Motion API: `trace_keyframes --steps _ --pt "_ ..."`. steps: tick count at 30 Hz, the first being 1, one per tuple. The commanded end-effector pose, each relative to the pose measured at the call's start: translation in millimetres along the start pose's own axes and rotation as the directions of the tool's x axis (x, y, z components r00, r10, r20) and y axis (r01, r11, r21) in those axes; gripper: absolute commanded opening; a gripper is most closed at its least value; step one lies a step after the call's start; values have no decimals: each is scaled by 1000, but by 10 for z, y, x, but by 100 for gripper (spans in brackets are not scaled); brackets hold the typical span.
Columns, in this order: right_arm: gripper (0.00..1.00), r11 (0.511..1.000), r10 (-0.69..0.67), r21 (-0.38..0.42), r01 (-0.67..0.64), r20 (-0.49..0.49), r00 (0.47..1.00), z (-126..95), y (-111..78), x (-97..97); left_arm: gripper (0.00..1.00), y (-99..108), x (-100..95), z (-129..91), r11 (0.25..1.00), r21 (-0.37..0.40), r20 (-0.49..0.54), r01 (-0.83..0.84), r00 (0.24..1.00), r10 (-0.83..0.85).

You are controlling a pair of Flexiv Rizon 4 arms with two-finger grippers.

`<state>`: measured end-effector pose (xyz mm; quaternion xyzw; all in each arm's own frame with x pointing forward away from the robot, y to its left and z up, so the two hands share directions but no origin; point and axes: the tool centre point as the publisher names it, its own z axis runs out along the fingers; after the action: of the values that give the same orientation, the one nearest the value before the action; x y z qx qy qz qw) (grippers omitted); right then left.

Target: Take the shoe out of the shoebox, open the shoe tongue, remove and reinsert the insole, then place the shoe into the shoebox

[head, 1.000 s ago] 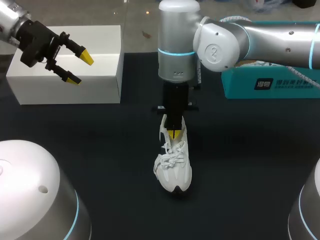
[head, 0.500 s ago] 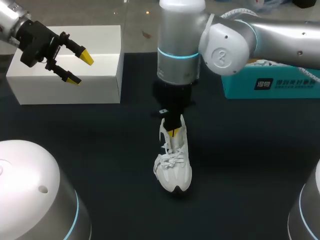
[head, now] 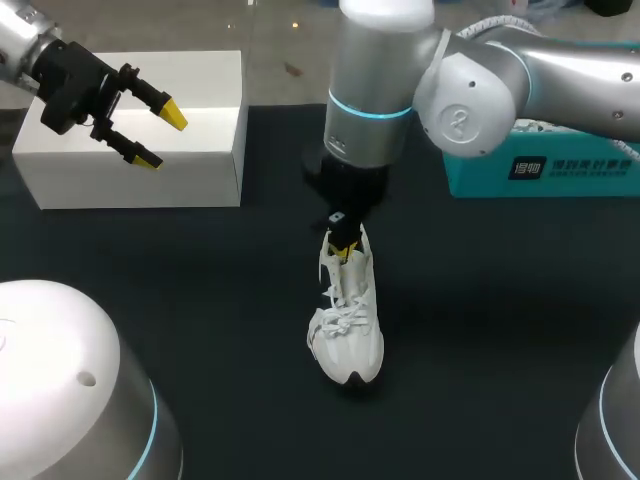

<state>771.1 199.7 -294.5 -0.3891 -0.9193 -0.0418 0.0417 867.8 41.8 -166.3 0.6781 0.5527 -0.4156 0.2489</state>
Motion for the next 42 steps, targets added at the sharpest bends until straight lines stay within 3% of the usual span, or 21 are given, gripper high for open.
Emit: trace_keyframes --steps 1,3,4,6,17,18,21,26,33,36,39,42 --pt "0 859 -453 -143 492 236 860 -184 56 -35 100 6 -6 -7 1000 2 -4 0 1000 0" --pt "0 812 -525 -143 566 243 816 -212 91 -42 100 6 -6 -7 1000 2 -4 0 1000 0" --pt "0 767 -596 -108 632 243 765 -216 109 -26 100 6 -6 -7 1000 2 -4 0 1000 0" --pt "0 761 -625 29 648 304 720 -188 139 1 100 6 -6 -7 1000 2 -4 0 1000 0" --pt "0 761 -625 29 648 304 720 -188 139 1 100 6 -6 -7 1000 2 -4 0 1000 0" --pt "0 734 -658 42 678 292 694 -132 107 24 100 6 -6 -7 1000 2 -4 0 1000 0" --pt "0 738 -656 -9 675 223 721 -134 113 -52 100 6 -6 -7 1000 2 -4 0 1000 0" --pt "0 755 -630 -35 655 238 739 -203 267 -297 100 6 -6 -7 1000 2 -4 0 1000 0" --pt "0 743 -645 -46 668 219 732 -132 528 -418 100 6 -6 -7 1000 2 -4 0 1000 0" --pt "11 743 -645 -37 669 226 730 -79 632 -484 100 6 -6 -7 1000 2 -4 0 1000 0" --pt "16 742 -647 -20 670 240 724 -30 718 -554 100 6 -6 -7 1000 2 -4 0 1000 0" --pt "28 744 -647 -12 668 239 724 14 755 -612 100 6 -6 -7 1000 2 -4 0 1000 0"
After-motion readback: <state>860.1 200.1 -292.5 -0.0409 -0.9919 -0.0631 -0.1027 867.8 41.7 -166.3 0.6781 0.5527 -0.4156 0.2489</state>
